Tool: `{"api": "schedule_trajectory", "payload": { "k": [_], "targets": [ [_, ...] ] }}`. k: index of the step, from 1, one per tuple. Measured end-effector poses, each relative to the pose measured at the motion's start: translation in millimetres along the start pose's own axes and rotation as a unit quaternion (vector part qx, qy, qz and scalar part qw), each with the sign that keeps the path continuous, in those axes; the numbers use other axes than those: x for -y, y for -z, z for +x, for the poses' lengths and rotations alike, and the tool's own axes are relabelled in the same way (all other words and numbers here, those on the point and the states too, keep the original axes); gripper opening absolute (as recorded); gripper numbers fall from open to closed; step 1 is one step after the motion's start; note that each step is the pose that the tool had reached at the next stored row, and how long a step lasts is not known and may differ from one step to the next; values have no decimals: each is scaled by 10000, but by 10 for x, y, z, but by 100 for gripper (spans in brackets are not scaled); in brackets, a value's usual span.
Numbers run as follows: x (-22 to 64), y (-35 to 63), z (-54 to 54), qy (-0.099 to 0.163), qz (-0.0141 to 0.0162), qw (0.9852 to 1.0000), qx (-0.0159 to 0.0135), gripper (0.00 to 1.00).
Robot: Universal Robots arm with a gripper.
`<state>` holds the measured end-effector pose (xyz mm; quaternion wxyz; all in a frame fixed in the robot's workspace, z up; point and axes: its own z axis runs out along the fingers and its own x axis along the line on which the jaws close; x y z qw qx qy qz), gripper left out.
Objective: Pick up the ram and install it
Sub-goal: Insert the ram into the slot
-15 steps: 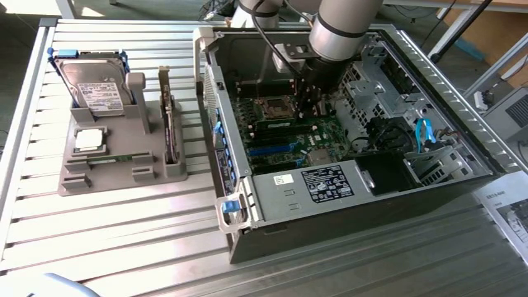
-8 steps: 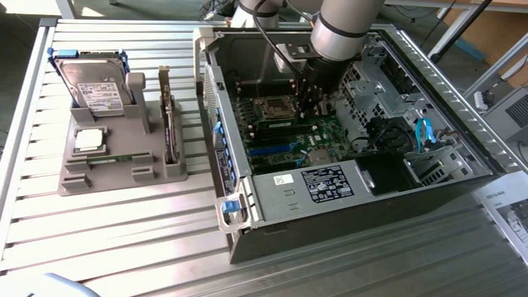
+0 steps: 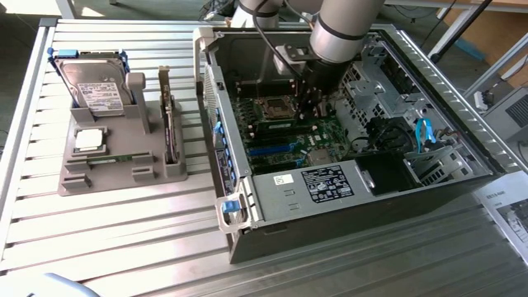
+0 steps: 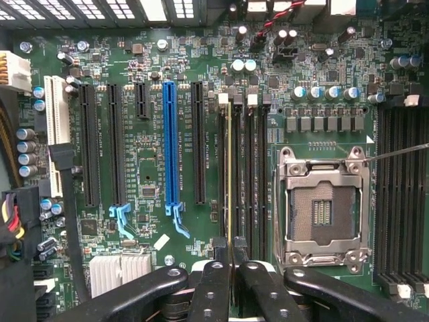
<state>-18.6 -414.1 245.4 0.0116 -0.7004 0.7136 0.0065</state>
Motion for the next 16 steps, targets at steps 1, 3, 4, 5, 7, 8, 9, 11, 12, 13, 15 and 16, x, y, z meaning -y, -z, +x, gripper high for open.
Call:
{"api": "schedule_trajectory", "payload": {
  "k": [1, 3, 4, 5, 7, 8, 9, 11, 12, 13, 15, 16],
  "targets": [
    [0, -8, 0, 0, 0, 10000, 0, 12],
    [0, -22, 1, 0, 0, 10000, 0, 12],
    [0, -27, 1, 0, 0, 10000, 0, 12],
    [0, -28, 1, 0, -1, 10000, -1, 12],
    [0, -29, 1, 0, -1, 10000, -1, 12],
    [0, -29, 1, 0, -1, 10000, -1, 12],
    [-2, -29, 1, 0, 0, 10000, -1, 12],
    [-6, -30, 1, 0, 0, 10000, 0, 12],
    [-7, -30, 1, 1, 0, 10000, 0, 12],
    [-7, -30, 1, 0, 0, 10000, 0, 12],
    [-7, -34, 1, 0, 0, 10000, 1, 12],
    [-7, -40, 1, 0, 0, 10000, 1, 12]
  ]
}}
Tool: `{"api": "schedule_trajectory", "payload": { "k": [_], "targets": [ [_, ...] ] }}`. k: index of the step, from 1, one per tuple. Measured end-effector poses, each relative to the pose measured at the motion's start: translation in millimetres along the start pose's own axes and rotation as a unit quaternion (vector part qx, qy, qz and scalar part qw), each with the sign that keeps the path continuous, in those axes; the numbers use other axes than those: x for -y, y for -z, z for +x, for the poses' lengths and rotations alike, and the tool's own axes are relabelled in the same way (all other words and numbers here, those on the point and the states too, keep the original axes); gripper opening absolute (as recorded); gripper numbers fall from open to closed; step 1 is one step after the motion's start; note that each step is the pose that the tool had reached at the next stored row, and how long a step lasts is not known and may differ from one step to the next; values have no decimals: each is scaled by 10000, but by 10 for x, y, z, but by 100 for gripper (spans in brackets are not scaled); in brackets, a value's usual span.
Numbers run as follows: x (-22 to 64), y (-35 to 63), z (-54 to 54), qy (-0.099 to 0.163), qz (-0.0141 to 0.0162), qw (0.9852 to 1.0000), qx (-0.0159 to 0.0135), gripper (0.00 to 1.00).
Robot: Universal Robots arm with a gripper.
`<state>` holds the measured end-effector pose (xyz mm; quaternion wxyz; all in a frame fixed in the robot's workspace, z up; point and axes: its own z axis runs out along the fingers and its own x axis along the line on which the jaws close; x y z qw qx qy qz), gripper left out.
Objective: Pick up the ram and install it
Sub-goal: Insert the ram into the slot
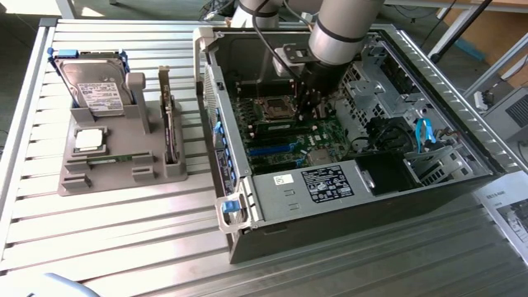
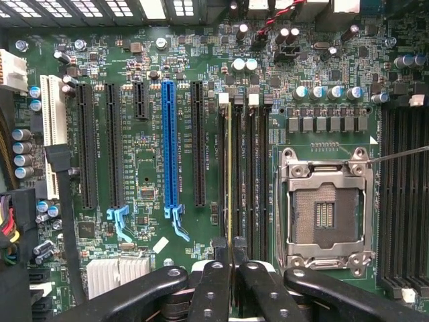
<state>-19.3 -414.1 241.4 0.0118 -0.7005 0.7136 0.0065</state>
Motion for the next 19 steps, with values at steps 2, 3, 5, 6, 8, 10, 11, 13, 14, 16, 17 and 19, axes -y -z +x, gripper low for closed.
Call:
{"api": "schedule_trajectory", "payload": {
  "k": [2, 3, 5, 6, 8, 10, 11, 13, 14, 16, 17, 19],
  "targets": [
    [0, -7, 1, 0, -1, 10000, -2, 12],
    [0, -10, 1, 0, -1, 10000, -3, 12],
    [0, -14, 1, 0, -1, 10000, -2, 12],
    [0, -18, 1, 0, -1, 10000, -1, 12],
    [0, -19, 1, 0, -1, 10000, -2, 12],
    [0, -19, 1, 0, -1, 10000, -3, 12],
    [0, -20, 1, 0, -1, 10000, -2, 12],
    [-1, -20, 7, -1, -1, 10000, -1, 12],
    [-1, -20, 9, -1, -1, 10000, -2, 12],
    [0, -20, 12, 0, -1, 10000, -1, 12],
    [0, -20, 12, 0, -1, 10000, -1, 12],
    [0, -19, 13, 0, -1, 10000, -2, 12]
  ]
}}
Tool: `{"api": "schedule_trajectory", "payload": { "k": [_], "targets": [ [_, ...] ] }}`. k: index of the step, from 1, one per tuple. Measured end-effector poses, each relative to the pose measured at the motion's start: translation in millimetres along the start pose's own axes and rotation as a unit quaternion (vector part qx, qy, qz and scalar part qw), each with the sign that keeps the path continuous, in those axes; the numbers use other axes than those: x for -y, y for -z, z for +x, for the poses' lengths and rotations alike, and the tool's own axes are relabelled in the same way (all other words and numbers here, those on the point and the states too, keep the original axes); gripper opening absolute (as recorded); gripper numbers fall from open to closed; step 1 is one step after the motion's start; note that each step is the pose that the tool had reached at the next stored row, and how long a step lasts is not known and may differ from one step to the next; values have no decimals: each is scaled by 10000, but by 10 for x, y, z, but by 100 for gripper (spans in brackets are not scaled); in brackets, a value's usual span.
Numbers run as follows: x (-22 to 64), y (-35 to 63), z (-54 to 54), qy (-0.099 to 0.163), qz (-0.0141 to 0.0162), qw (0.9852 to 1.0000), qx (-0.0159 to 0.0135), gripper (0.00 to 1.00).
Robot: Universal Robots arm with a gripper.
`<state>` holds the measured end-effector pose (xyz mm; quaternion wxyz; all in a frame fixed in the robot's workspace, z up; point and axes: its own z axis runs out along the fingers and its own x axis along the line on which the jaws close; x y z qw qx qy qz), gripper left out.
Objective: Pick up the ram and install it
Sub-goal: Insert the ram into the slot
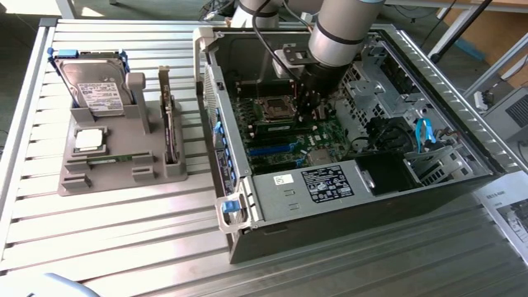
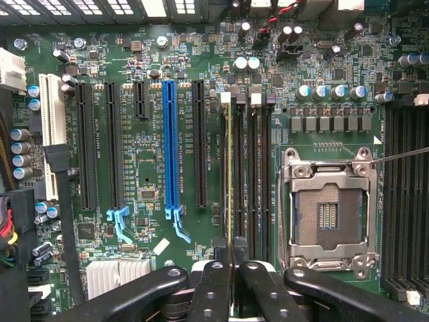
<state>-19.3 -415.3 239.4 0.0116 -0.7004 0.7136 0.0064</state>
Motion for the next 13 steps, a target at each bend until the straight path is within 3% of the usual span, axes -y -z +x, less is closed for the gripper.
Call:
{"api": "schedule_trajectory", "payload": {
  "k": [11, 13],
  "targets": [
    [-1, -1, -6, 0, 0, 10000, -2, 12],
    [0, -2, -7, 0, 1, 10000, -25, 12]
  ]
}}
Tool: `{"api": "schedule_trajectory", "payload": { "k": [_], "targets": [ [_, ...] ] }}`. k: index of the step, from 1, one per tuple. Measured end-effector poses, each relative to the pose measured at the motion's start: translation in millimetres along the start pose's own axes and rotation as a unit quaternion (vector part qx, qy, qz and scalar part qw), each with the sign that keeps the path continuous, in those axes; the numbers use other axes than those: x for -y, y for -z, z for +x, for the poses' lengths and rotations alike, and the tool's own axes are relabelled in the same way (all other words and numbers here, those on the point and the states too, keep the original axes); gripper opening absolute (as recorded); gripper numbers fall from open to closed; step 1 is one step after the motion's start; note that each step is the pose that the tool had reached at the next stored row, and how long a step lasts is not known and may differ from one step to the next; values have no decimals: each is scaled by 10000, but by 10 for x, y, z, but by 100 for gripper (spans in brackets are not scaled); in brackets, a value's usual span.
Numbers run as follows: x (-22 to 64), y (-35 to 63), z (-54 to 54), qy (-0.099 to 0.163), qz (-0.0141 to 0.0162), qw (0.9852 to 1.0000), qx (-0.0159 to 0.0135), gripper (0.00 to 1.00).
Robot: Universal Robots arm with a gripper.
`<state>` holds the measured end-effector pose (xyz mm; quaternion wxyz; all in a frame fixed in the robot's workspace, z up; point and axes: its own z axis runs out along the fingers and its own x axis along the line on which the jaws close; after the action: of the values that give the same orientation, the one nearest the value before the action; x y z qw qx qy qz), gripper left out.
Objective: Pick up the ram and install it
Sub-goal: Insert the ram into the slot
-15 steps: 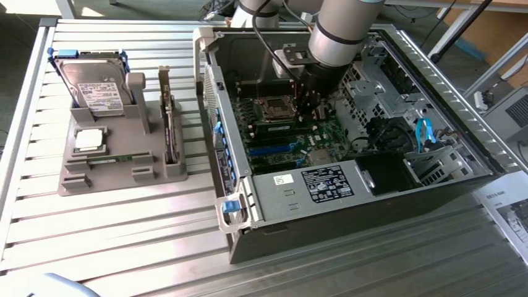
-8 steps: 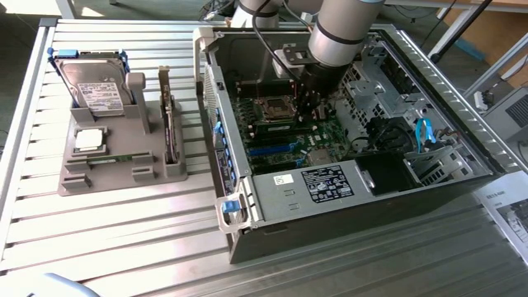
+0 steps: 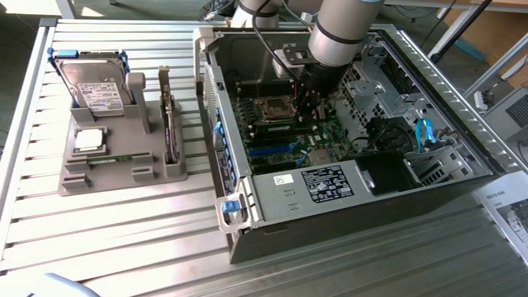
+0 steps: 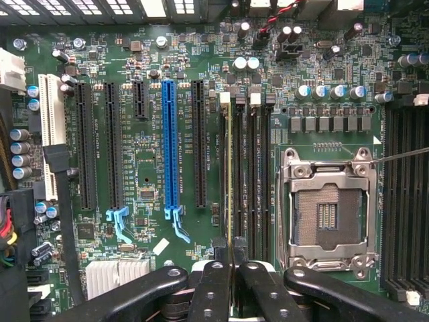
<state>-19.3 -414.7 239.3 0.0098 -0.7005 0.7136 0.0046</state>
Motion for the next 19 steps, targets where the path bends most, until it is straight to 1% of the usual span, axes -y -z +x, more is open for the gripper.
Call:
{"api": "schedule_trajectory", "payload": {
  "k": [1, 2, 6, 9, 12, 14, 19],
  "targets": [
    [0, 1, 1, 0, 0, 10000, -16, 12],
    [0, 1, 1, 0, 0, 10000, -22, 12],
    [0, 1, 1, 0, 0, 10000, -24, 12],
    [0, 1, -4, 0, 0, 10000, -45, 12],
    [0, 1, -4, 0, 0, 10000, -47, 12],
    [-1, 0, -27, 0, 0, 10000, -46, 12],
    [-1, -5, -27, 0, 0, 10000, -46, 12]
  ]
}}
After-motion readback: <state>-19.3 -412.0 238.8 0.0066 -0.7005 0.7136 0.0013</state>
